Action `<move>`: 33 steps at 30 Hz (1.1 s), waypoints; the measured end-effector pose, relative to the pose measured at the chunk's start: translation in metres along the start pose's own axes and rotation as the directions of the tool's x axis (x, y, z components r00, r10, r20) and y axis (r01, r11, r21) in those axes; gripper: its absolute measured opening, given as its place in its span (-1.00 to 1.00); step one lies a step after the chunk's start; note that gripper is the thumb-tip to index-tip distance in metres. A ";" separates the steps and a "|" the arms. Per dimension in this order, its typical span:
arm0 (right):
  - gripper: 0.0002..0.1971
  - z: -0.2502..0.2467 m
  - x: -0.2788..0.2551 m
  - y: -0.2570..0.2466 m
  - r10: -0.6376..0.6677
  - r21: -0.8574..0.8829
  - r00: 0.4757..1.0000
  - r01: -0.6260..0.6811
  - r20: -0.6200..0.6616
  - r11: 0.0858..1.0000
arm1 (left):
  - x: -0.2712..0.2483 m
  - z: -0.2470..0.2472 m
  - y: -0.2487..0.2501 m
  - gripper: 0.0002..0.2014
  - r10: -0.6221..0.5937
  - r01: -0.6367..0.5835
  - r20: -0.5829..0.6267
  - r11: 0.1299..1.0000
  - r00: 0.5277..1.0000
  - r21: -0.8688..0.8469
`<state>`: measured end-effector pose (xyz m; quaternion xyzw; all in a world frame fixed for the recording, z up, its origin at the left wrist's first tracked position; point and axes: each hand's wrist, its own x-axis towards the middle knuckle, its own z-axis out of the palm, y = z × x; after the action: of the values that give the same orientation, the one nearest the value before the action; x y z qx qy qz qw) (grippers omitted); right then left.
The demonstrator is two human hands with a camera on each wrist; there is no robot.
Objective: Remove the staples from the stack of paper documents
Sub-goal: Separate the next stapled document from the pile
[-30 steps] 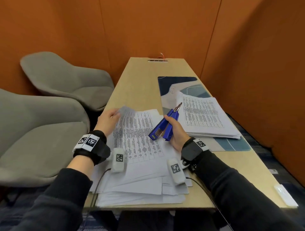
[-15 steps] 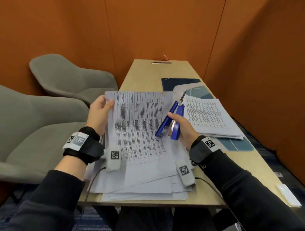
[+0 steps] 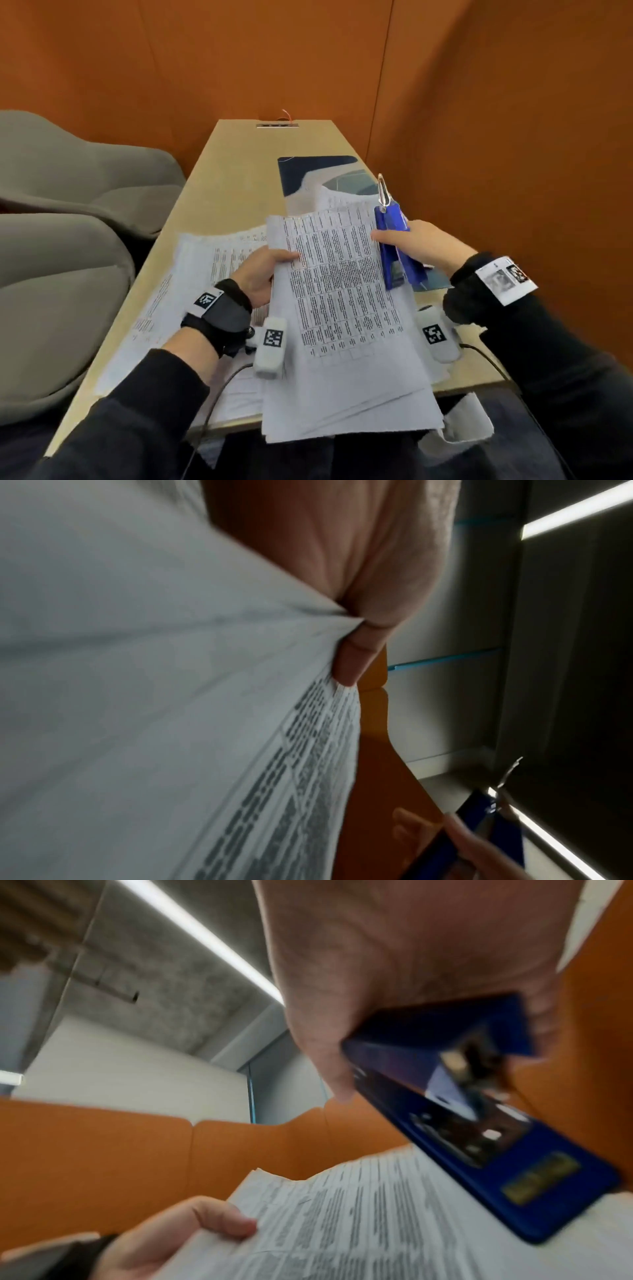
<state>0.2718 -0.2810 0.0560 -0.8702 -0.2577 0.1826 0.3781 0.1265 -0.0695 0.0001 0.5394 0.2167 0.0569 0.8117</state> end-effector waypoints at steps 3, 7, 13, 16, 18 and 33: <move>-0.53 -0.018 -0.008 0.014 -0.217 -0.234 0.961 0.174 -0.172 0.957 | 0.013 0.029 -0.016 -0.88 -0.040 0.041 -0.051 0.999 0.998 0.026; -0.65 -0.019 -0.011 0.031 -0.071 -0.261 0.992 0.097 0.108 0.960 | 0.029 0.053 -0.028 -0.87 -0.069 0.073 -0.067 0.995 0.995 0.073; -0.40 0.002 -0.011 0.063 -0.032 -0.316 0.954 0.131 0.298 0.940 | 0.041 0.061 -0.036 -0.85 -0.116 0.116 -0.038 0.993 0.993 0.013; -0.47 0.004 -0.011 0.065 -0.058 -0.294 0.950 0.153 0.307 0.944 | 0.044 0.062 -0.039 -0.78 -0.100 0.100 -0.005 0.995 0.995 0.027; -0.49 0.005 -0.011 0.064 -0.077 -0.292 0.955 0.163 0.287 0.943 | 0.045 0.061 -0.039 -0.72 -0.085 0.084 0.028 0.996 0.996 0.039; -0.42 0.029 -0.005 0.053 -0.176 -0.397 0.965 0.241 0.194 0.885 | 0.047 0.061 -0.047 -0.75 -0.009 0.002 0.093 0.997 0.996 0.073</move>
<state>0.2692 -0.2982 -0.0021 -0.8814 -0.4112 0.1476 0.1798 0.1871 -0.1257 -0.0360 0.5699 0.1820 0.0217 0.8010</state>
